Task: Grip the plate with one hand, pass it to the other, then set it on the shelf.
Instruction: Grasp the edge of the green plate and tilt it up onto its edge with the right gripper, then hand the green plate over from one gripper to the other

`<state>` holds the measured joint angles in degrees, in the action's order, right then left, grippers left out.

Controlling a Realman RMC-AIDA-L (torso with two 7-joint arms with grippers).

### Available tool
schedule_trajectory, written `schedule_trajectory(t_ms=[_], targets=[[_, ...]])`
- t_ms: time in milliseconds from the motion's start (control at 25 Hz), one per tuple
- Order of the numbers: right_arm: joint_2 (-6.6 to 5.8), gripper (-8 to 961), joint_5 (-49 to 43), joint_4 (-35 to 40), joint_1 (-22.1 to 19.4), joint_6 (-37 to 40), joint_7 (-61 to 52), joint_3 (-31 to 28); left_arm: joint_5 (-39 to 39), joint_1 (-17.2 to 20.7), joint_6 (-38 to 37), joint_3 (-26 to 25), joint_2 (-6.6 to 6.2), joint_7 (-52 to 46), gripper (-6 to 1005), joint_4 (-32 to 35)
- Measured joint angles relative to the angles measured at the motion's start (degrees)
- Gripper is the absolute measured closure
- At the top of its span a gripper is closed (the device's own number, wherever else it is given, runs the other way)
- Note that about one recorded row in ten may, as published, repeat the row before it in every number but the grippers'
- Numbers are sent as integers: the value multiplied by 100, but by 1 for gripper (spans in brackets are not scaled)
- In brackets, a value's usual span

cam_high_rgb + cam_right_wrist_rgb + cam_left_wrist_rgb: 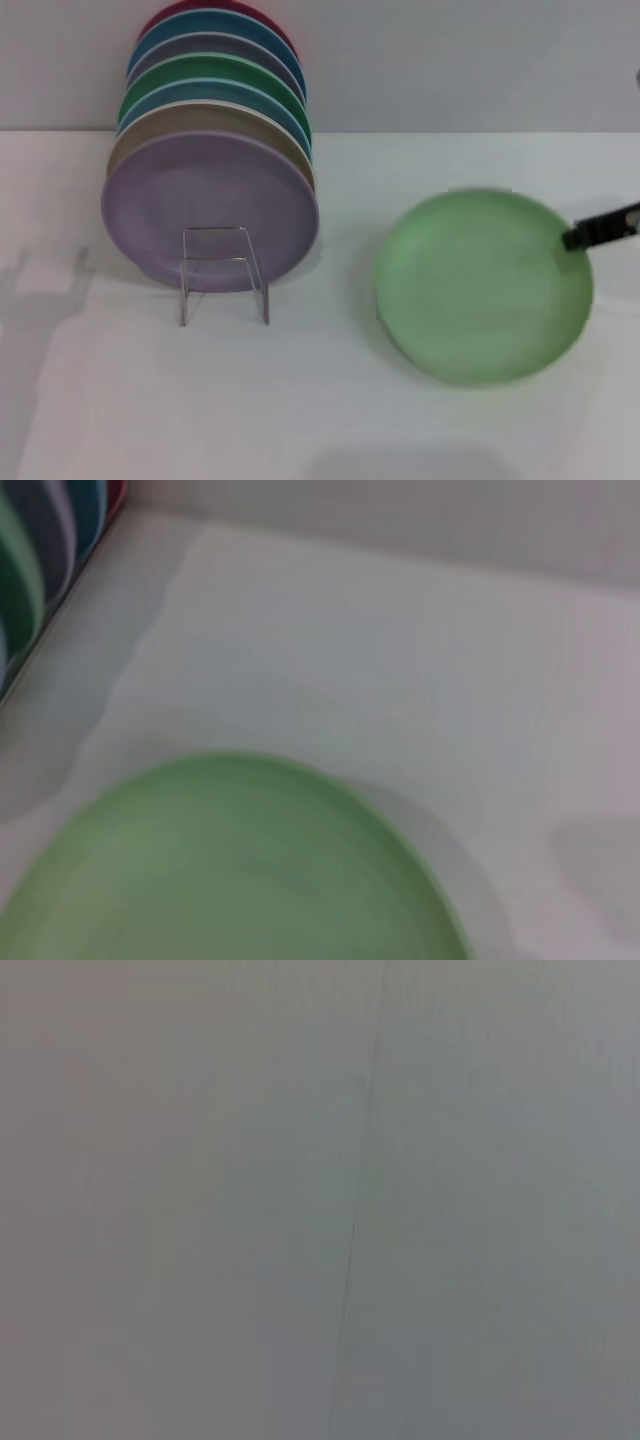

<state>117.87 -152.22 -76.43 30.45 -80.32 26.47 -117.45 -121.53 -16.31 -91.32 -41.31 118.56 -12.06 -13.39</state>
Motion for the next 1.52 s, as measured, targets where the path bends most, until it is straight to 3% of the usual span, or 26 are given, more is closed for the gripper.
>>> schedule_trajectory(t_ms=[400, 1080, 1520], targets=[[91, 940, -554, -488, 68, 793, -16, 237, -19, -13, -73, 0, 9, -38, 310, 3], [123, 939, -700, -360, -381, 3369, -165, 1441, -29, -14, -162, 0, 1, -42, 313, 3], [159, 940, -658, -38, -1191, 5752, -214, 2463, -38, -12, -222, 9, 0, -42, 316, 3]])
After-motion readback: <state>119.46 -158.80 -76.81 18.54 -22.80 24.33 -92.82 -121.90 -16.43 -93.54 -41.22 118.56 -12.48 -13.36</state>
